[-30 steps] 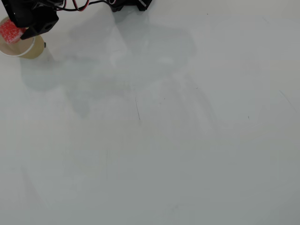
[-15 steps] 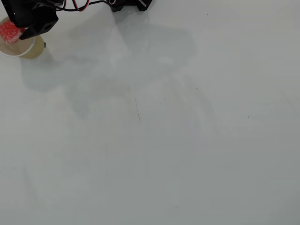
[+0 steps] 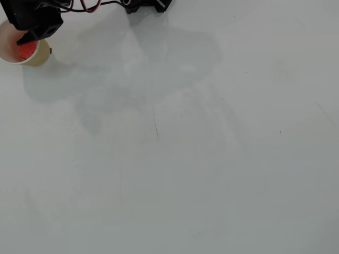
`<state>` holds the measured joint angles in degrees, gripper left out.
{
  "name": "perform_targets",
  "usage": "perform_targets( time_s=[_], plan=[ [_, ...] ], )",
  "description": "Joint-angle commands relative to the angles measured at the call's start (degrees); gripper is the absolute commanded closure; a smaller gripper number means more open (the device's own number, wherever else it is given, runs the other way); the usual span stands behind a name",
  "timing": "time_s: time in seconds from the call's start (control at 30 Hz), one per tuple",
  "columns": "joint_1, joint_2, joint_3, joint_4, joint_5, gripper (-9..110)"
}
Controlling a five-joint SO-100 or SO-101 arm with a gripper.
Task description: Pick up the cube and drop it in the cup.
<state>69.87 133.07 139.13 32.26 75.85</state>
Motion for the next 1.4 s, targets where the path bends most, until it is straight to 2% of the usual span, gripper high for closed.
perform_targets(
  time_s=[0.0, 0.47, 0.63, 0.77, 0.9, 1.1, 1.37],
  plan=[
    [0.26, 1.14, -7.12, -1.76, -0.44, 58],
    [-1.49, 1.58, -7.12, -3.08, -0.53, 59],
    [-3.34, 2.37, -7.03, -4.13, -0.53, 78],
    [-5.45, 3.78, -6.5, -4.92, -0.88, 87],
    [-7.65, 6.42, -2.72, -10.99, -0.88, 95],
    [-13.01, 8.96, -1.67, -13.18, -0.88, 101],
    [-25.22, 12.74, -0.35, -15.03, -0.44, 101]
  ],
)
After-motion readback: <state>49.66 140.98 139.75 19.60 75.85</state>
